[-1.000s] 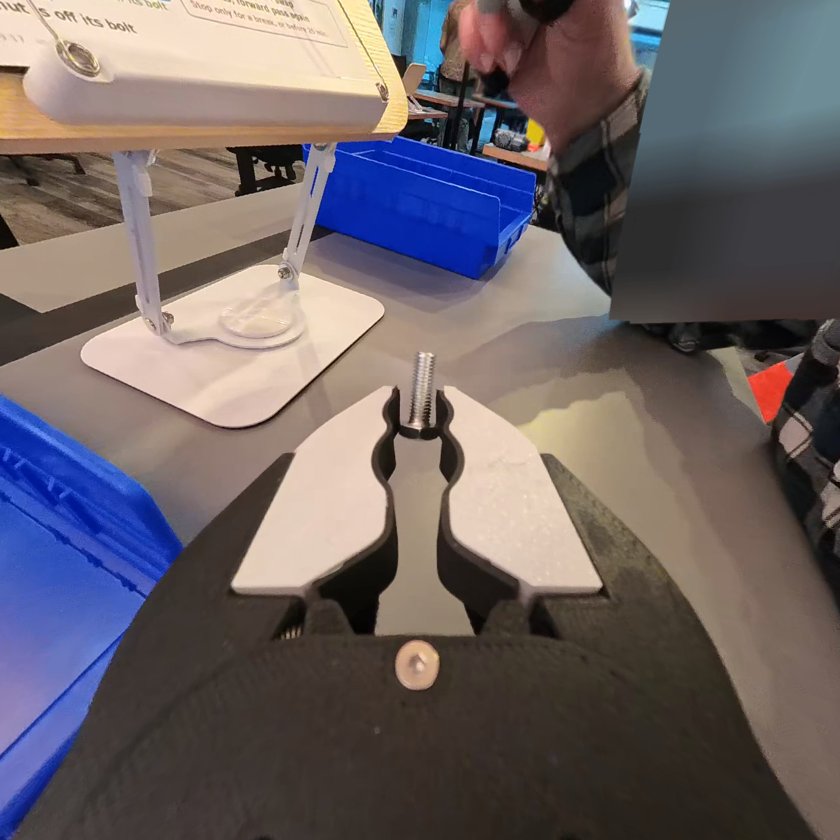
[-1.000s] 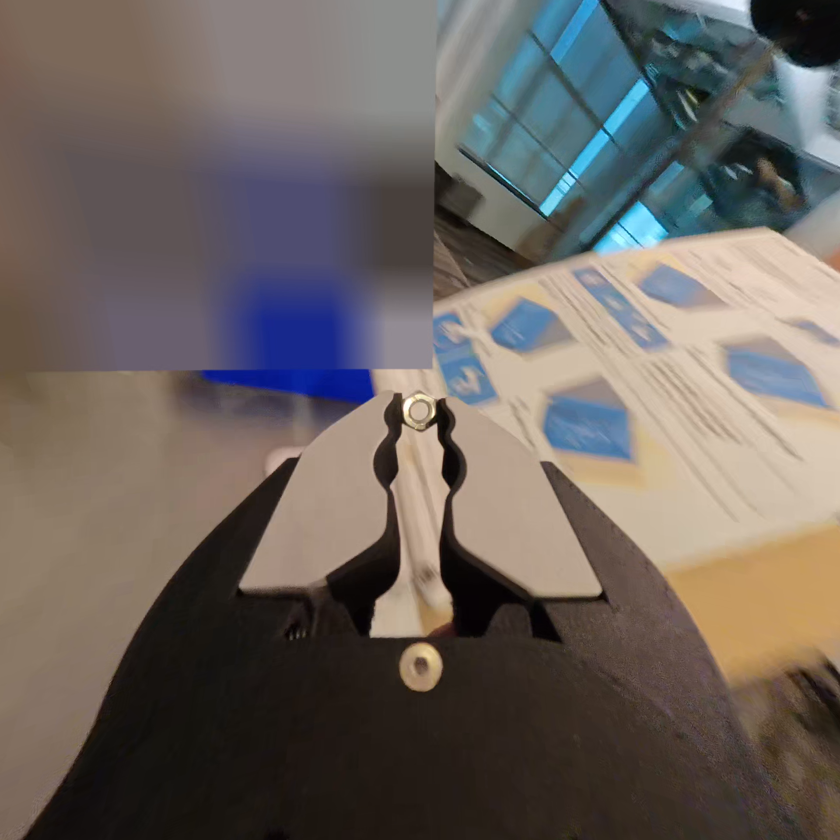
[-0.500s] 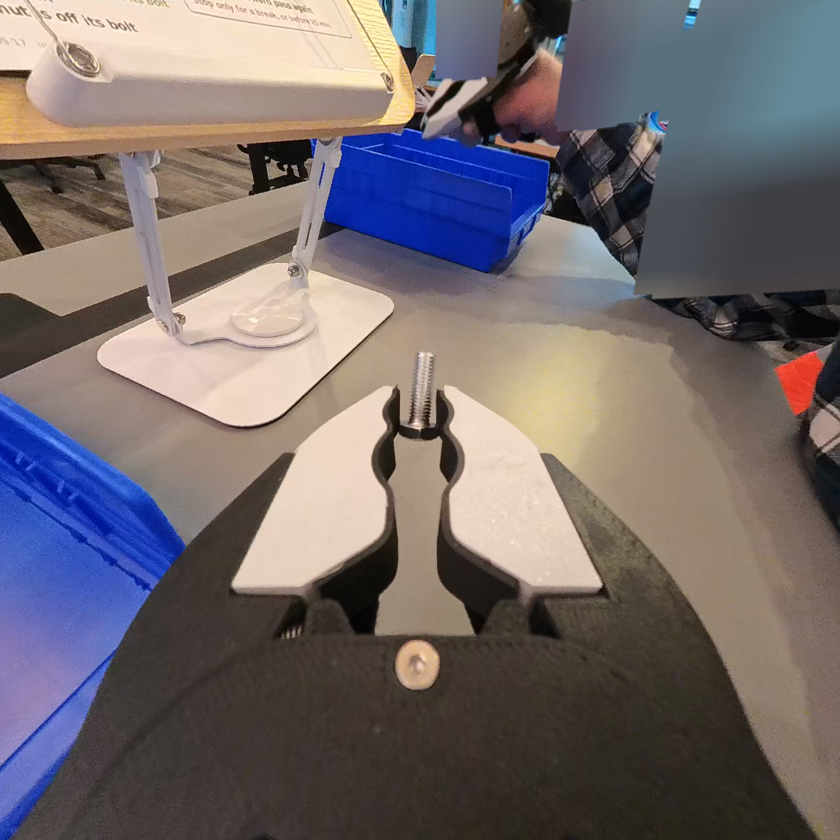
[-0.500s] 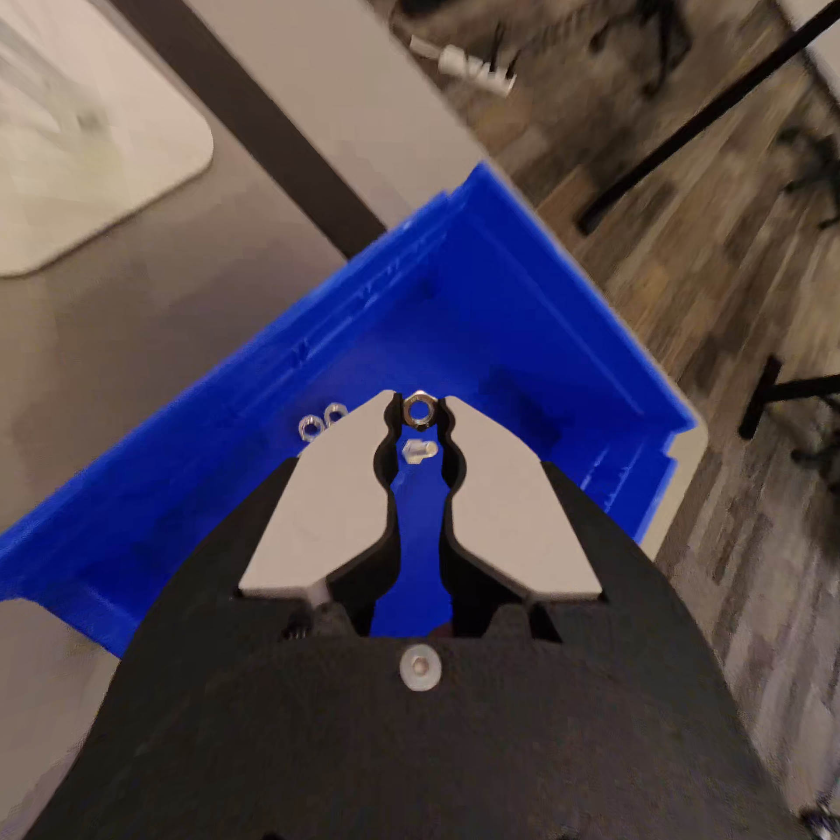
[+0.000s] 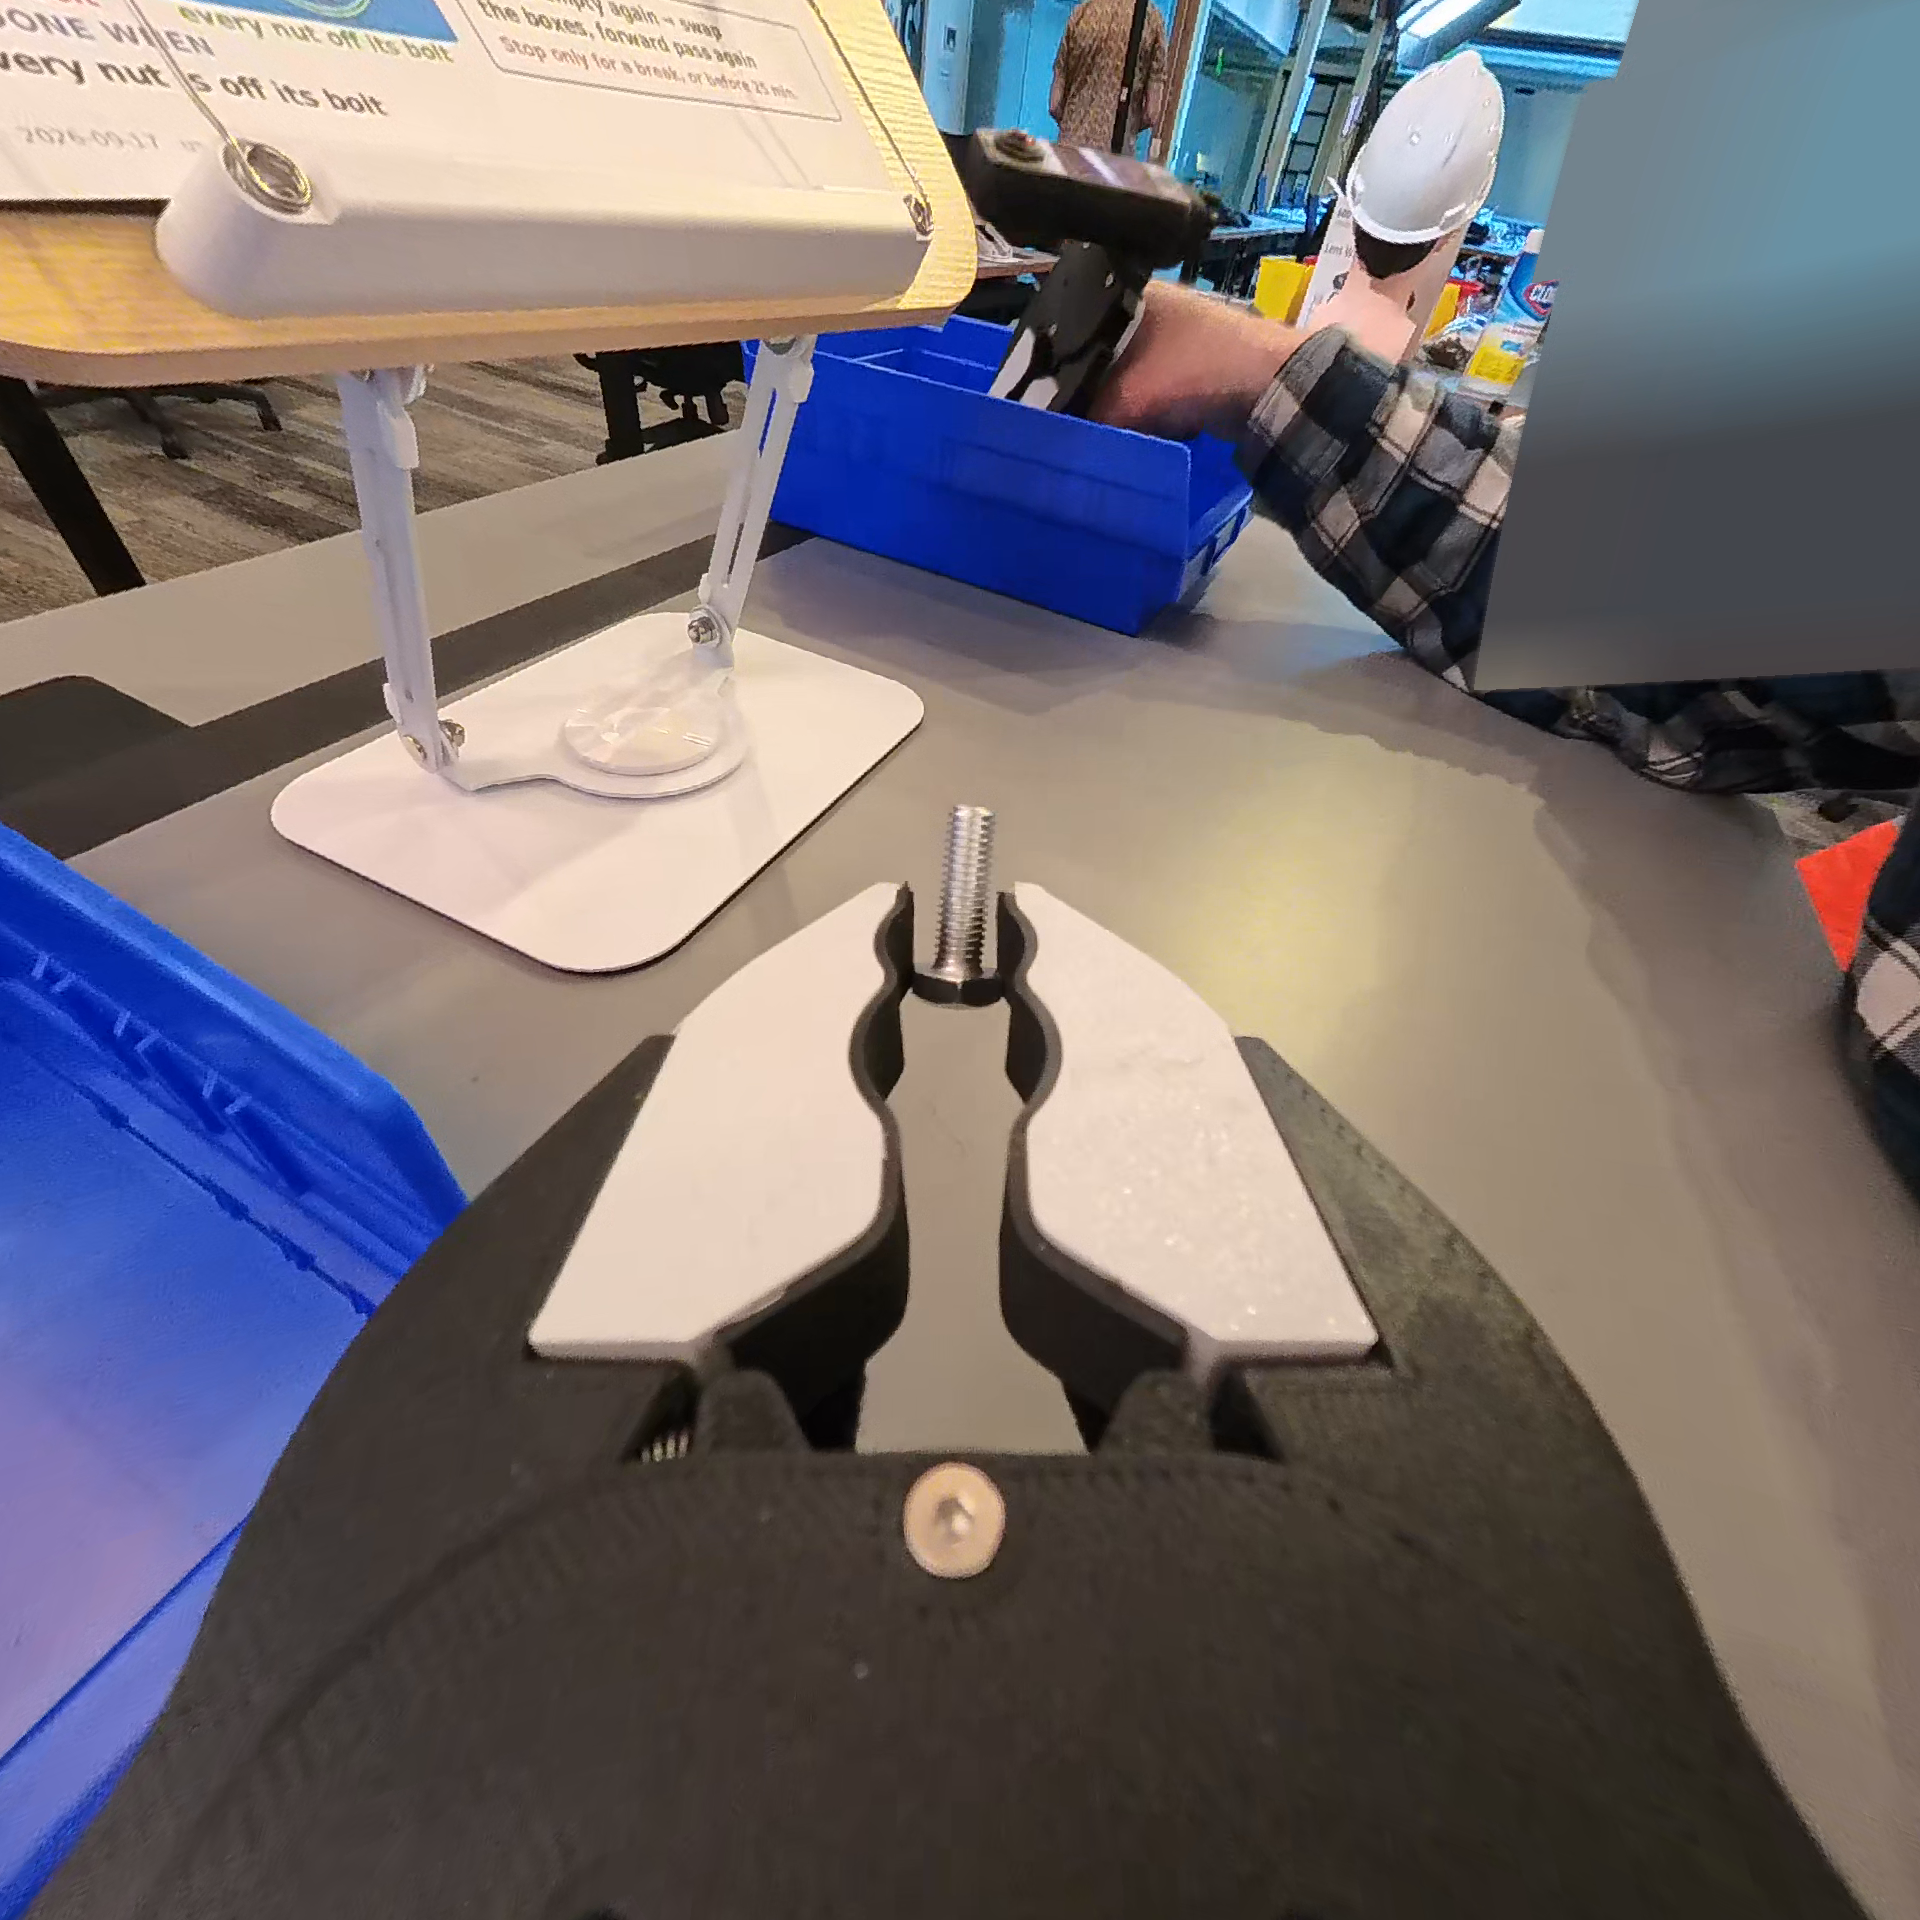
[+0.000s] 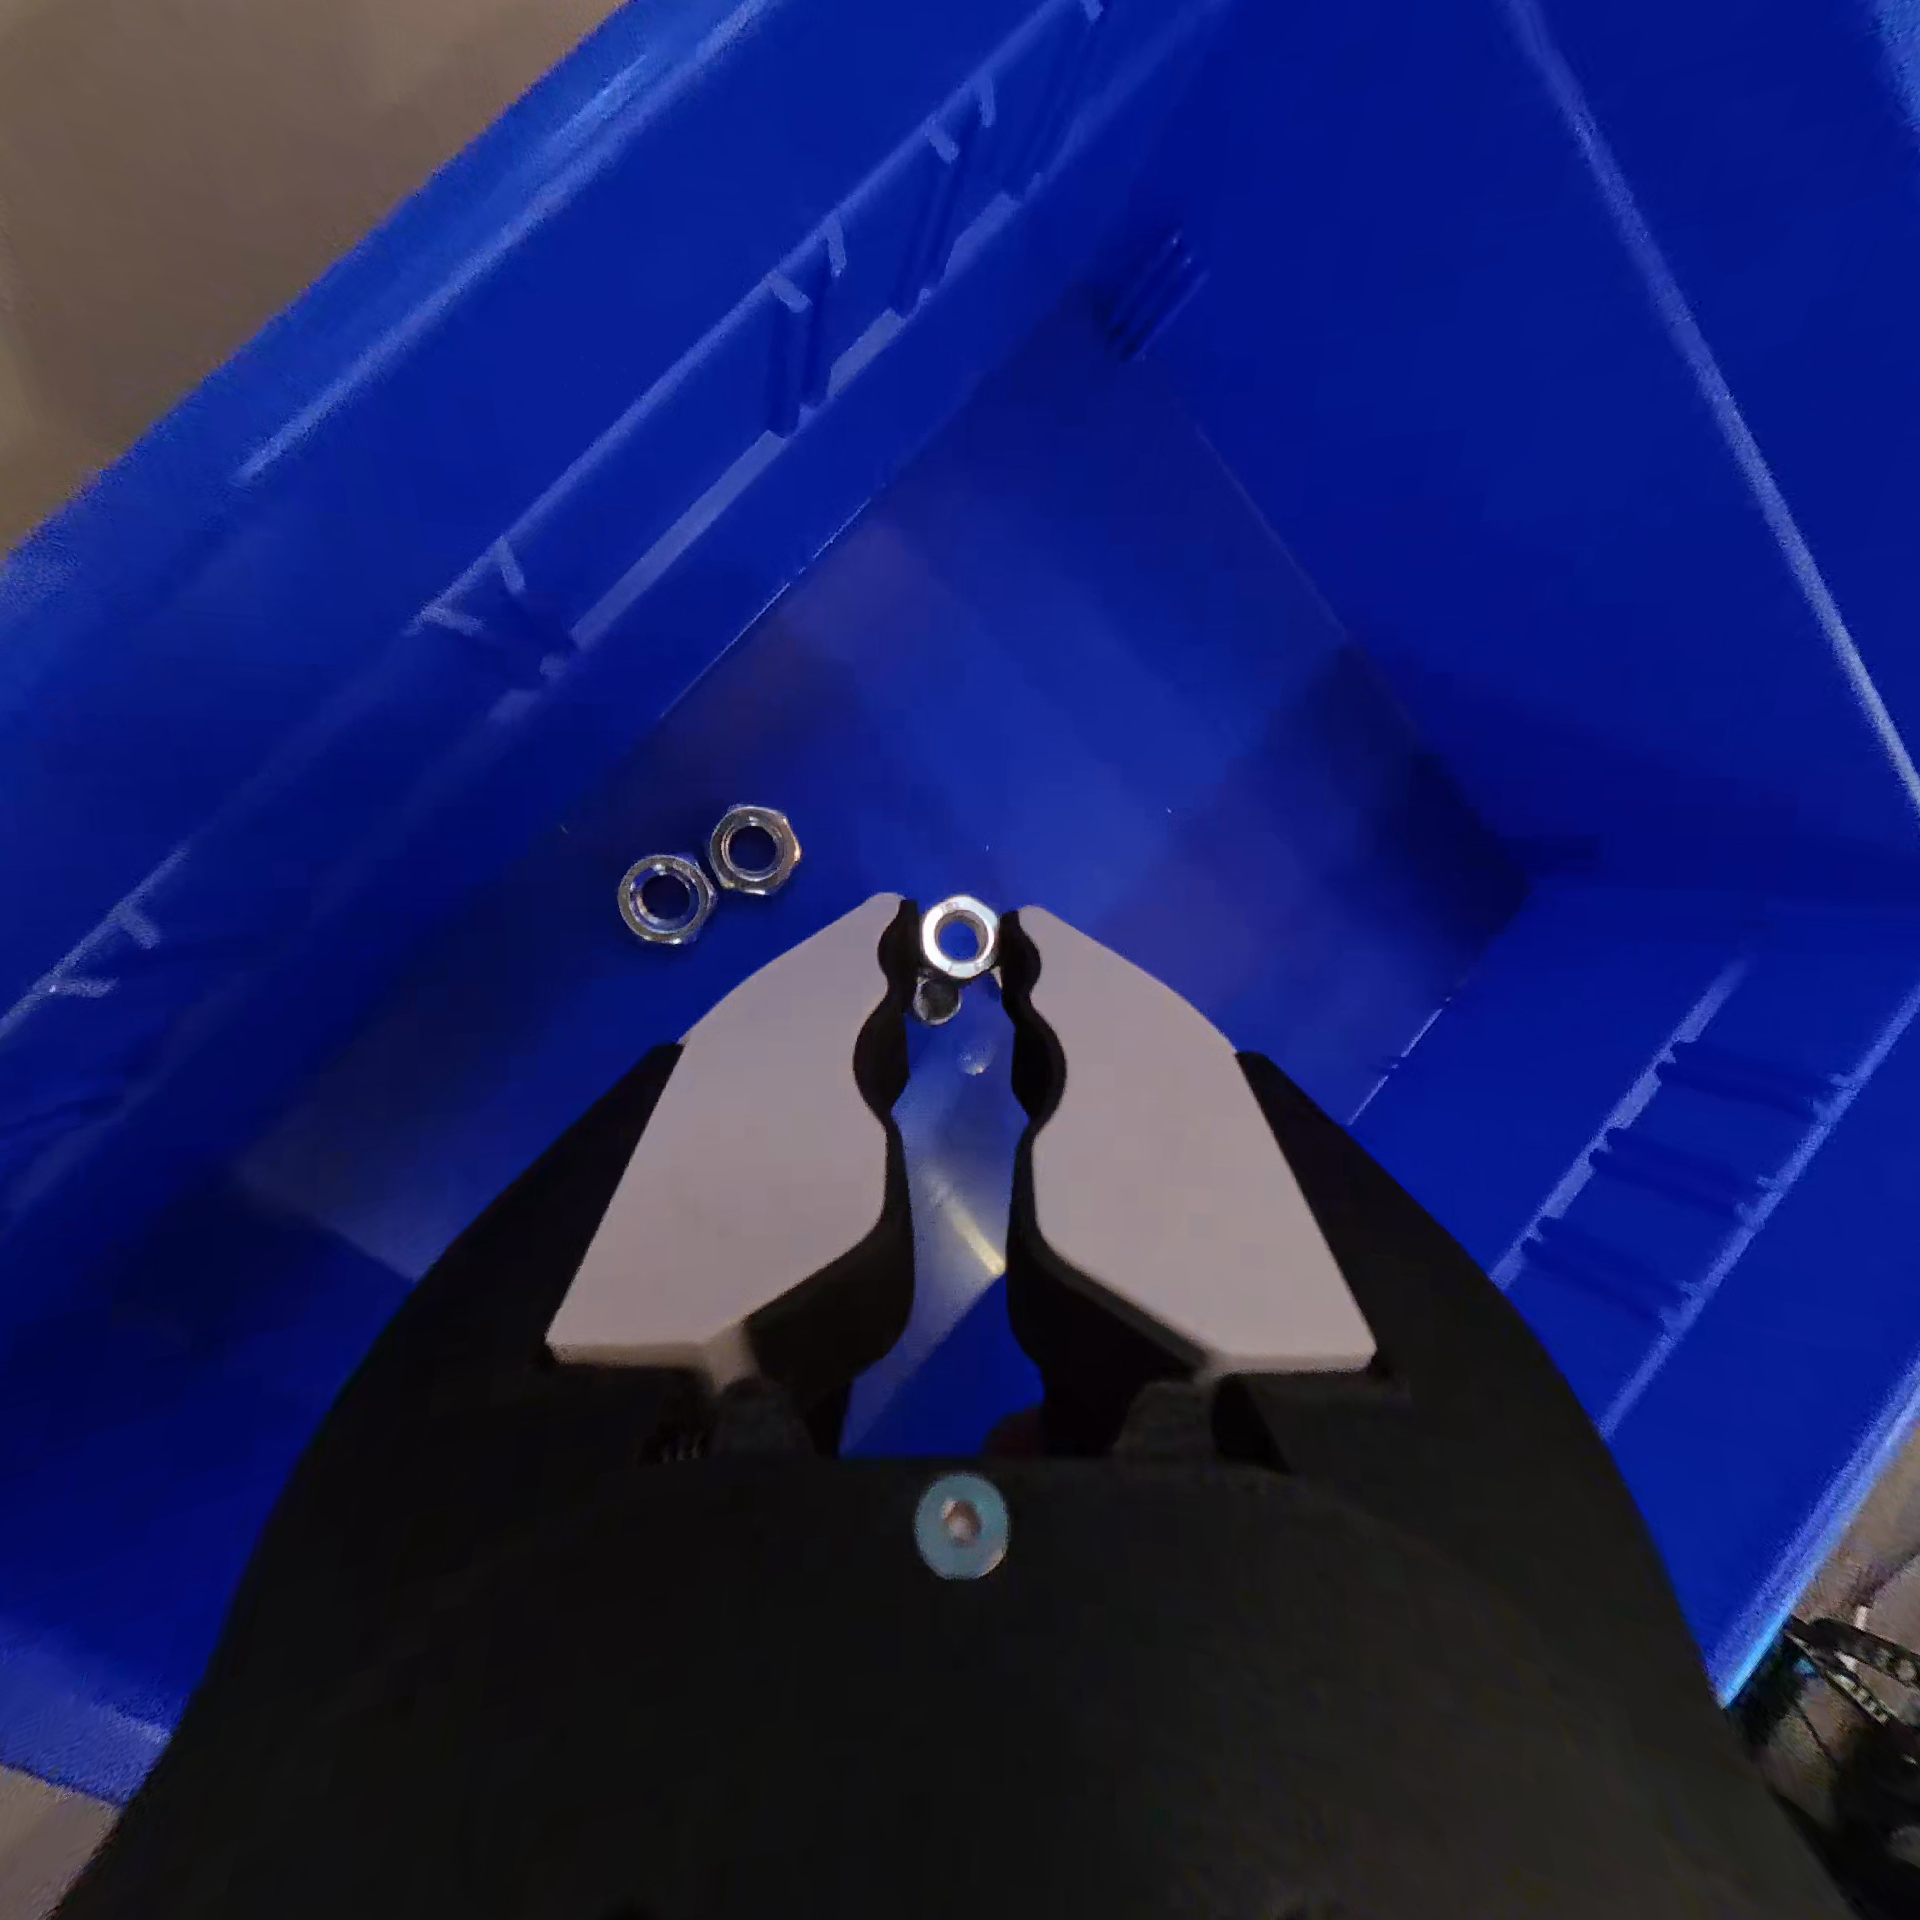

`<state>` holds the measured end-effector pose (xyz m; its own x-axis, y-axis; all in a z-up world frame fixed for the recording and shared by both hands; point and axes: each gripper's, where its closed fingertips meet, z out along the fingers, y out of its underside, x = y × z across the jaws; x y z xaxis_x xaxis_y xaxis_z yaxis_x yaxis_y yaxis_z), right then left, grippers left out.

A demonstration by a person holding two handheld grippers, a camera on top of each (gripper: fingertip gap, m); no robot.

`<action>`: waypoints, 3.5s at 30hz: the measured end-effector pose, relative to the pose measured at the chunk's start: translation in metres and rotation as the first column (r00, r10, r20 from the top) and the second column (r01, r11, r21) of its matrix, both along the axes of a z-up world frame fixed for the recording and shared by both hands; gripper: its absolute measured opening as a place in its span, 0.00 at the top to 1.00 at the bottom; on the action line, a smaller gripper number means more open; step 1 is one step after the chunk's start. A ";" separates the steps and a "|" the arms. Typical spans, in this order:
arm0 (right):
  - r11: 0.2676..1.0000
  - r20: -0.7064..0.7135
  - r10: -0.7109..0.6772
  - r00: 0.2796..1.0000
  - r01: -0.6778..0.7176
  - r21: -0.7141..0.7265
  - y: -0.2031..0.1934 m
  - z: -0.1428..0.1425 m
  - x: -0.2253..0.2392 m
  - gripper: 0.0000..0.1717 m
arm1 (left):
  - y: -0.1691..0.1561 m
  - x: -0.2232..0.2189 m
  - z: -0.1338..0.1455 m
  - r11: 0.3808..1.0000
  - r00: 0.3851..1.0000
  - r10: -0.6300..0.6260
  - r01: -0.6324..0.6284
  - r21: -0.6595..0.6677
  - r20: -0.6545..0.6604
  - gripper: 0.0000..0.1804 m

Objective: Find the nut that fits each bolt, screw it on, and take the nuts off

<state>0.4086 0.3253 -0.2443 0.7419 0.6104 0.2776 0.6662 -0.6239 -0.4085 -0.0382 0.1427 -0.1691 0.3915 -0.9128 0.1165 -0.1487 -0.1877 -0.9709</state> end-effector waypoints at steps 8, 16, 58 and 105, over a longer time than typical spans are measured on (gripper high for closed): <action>0.999 -0.004 -0.012 1.000 0.012 -0.052 -0.002 -0.016 0.004 0.91 | 0.000 0.001 0.000 1.000 1.000 -0.004 0.004 0.002 0.000 0.92; 0.998 0.007 -0.033 0.999 0.034 -0.053 -0.001 -0.017 0.012 0.91 | 0.000 0.000 0.002 1.000 1.000 -0.002 0.002 0.005 0.008 0.92; 0.540 -0.565 0.796 0.217 -0.676 0.502 -0.202 0.121 -0.431 0.87 | -0.010 0.031 0.023 0.966 0.996 0.085 -0.082 0.245 0.001 0.92; 0.966 -0.211 -0.141 0.967 0.181 0.183 0.000 0.042 0.034 0.95 | 0.004 0.003 0.034 0.948 0.983 0.173 -0.182 0.261 0.056 1.00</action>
<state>0.4424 0.3255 -0.2024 0.8773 0.4256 0.2219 0.4591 -0.6093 -0.6465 -0.0352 0.1467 -0.1356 0.5499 -0.8287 -0.1041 -0.1049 0.0551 -0.9930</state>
